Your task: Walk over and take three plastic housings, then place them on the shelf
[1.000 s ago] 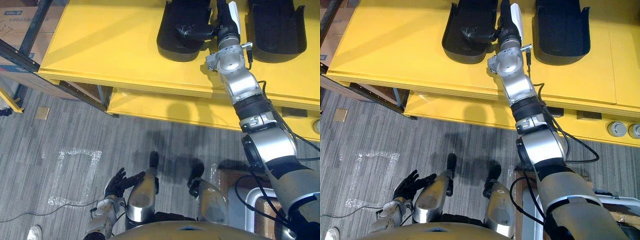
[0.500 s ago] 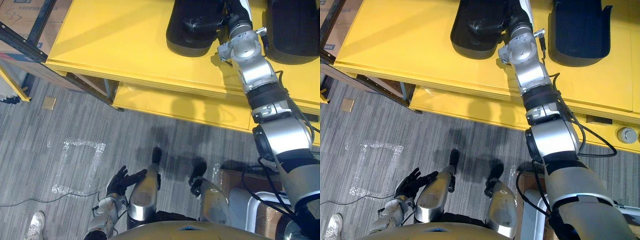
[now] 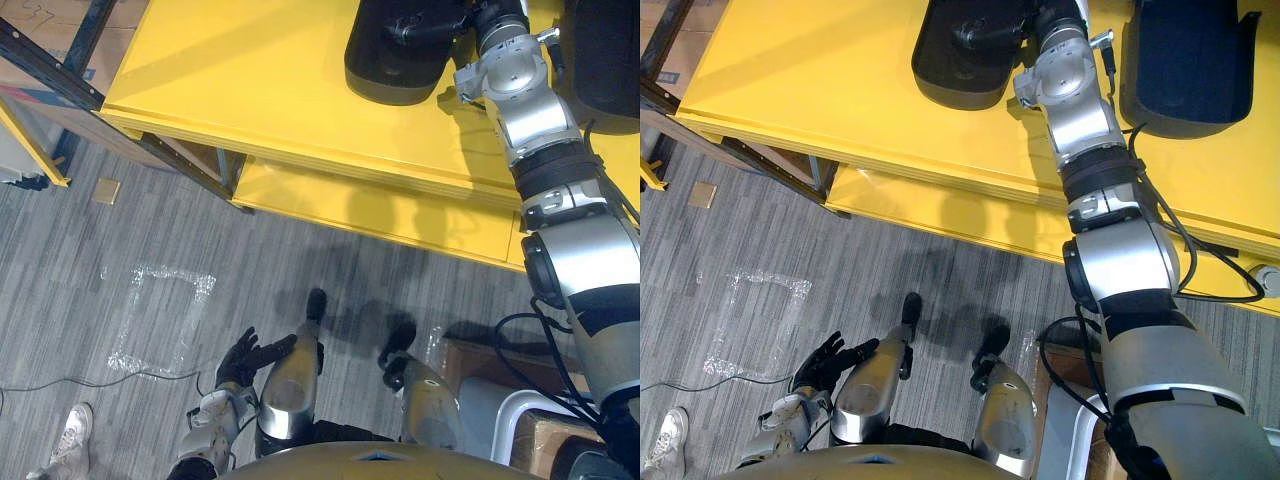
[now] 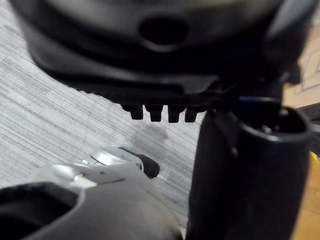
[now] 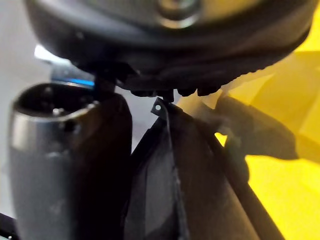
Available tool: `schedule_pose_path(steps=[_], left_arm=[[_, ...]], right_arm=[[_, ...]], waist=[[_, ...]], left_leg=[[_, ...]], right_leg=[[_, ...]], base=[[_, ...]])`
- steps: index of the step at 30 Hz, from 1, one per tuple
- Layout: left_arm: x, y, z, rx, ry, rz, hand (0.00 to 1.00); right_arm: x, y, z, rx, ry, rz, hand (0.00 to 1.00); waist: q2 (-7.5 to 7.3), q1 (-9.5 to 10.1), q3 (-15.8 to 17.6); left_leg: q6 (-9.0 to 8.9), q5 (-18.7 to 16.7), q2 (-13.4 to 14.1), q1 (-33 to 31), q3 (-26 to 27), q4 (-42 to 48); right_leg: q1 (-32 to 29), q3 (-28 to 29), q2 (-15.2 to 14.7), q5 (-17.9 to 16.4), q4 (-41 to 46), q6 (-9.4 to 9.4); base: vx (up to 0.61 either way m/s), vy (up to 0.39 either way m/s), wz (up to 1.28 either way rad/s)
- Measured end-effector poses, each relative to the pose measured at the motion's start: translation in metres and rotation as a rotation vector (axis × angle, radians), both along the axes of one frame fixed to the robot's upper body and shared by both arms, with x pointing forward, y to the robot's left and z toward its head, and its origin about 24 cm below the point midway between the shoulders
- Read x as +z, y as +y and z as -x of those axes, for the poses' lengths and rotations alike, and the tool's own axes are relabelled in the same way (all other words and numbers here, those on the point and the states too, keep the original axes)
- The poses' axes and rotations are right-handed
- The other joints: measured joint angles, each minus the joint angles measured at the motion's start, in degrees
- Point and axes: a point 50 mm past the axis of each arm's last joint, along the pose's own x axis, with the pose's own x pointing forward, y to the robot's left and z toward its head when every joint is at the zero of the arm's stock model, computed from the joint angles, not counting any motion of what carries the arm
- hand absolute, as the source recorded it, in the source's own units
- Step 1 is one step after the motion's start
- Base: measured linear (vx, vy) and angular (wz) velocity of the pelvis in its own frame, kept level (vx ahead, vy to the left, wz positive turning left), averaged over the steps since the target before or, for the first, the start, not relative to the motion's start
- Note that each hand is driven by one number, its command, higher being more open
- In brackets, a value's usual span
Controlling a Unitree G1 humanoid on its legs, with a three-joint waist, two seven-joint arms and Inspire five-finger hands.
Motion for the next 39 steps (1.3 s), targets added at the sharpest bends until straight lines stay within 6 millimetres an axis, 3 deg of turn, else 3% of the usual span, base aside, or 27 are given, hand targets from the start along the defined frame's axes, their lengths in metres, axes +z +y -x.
schedule_pose_path(steps=[4,7,14,16,19,21,24,27,30,35,39], left_arm=[[0.000,0.000,0.000,-0.001,-0.002,-0.001,1.00],[0.000,0.000,0.000,-0.002,-0.002,-0.002,1.00],[0.000,0.004,0.002,-0.024,-0.003,-0.027,1.00],[-0.002,0.009,0.010,-0.017,0.008,-0.043,1.00],[-0.006,0.017,0.019,-0.023,0.040,-0.075,1.00],[-0.010,0.023,0.027,-0.006,0.073,-0.082,1.00],[-0.015,0.032,0.040,-0.001,0.114,-0.112,1.00],[-0.017,0.039,0.048,0.040,0.137,-0.118,1.00],[-0.021,0.041,0.057,0.074,0.172,-0.117,1.00],[-0.029,0.037,0.069,0.091,0.230,-0.138,1.00],[-0.032,0.027,0.070,0.063,0.232,-0.145,1.00]], right_arm=[[0.005,-0.001,0.002,-0.032,-0.049,-0.009,1.00],[0.025,0.004,0.008,-0.018,-0.151,-0.014,1.00],[0.073,0.022,0.044,0.061,-0.404,0.094,1.00],[0.087,0.032,0.060,0.130,-0.473,0.139,1.00],[0.091,0.036,0.071,0.184,-0.494,0.182,1.00],[0.077,0.031,0.070,0.201,-0.457,0.197,1.00],[0.027,0.005,0.070,0.241,-0.343,0.121,1.00],[-0.016,-0.020,0.096,0.305,-0.306,-0.013,1.00],[-0.056,-0.044,0.122,0.325,-0.262,-0.141,1.00],[-0.160,-0.077,0.165,0.156,-0.061,-0.323,1.00],[-0.210,-0.080,0.196,-0.013,0.004,-0.448,1.00]], waist=[[-0.04,-0.04,0.03],[-0.15,-0.25,0.09],[-1.25,-1.11,0.47],[-2.34,-2.38,-0.01],[-4.48,-4.25,-1.51],[-6.22,-5.07,-3.94],[-9.18,-6.20,-8.75],[-10.89,-7.51,-10.80],[-11.04,-10.11,-12.80],[-10.18,-15.25,-17.37],[-8.86,-17.74,-18.69]], left_leg=[[0.00,0.00,0.05,0.03,0.07,0.08],[-0.03,-0.02,0.38,0.26,0.47,0.04],[-0.42,-0.35,1.31,4.84,2.46,-1.67],[-0.55,-0.29,1.71,6.89,3.94,-3.33],[-0.66,-0.20,2.01,8.31,4.94,-4.68],[-0.66,-0.21,2.13,9.12,5.88,-5.76],[-0.81,-0.54,2.01,11.22,7.60,-7.69],[-0.68,-1.98,1.81,13.07,10.78,-7.68],[-0.56,-3.21,1.80,14.76,13.73,-7.69],[-1.28,-6.41,2.44,18.11,20.67,-6.69],[-1.80,-7.61,3.02,19.26,24.29,-5.91]], right_leg=[[0.00,0.11,0.16,0.01,0.01,0.00],[0.11,0.52,0.50,0.14,-0.33,0.06],[3.67,2.13,2.08,0.69,-2.77,0.02],[4.80,3.37,2.80,1.07,-4.16,0.16],[5.53,4.14,3.46,1.47,-5.60,0.16],[5.75,4.89,3.89,1.64,-6.62,0.29],[7.46,6.02,4.35,2.30,-9.46,0.93],[8.62,8.81,4.53,3.36,-11.67,1.41],[8.98,11.77,4.56,3.85,-12.43,1.73],[9.09,18.35,5.52,3.87,-12.54,1.78],[8.49,22.03,6.51,4.21,-12.54,1.66]], base=[[0.00,0.000,0.00],[0.01,-0.016,-0.07],[0.02,-0.023,-0.17],[0.03,-0.026,-0.29],[0.06,-0.029,-0.22],[0.09,-0.022,-0.19],[0.13,0.000,-0.21],[0.09,0.027,-0.42],[0.07,0.032,-0.57],[0.04,0.034,-0.69],[0.01,0.000,-0.50]])
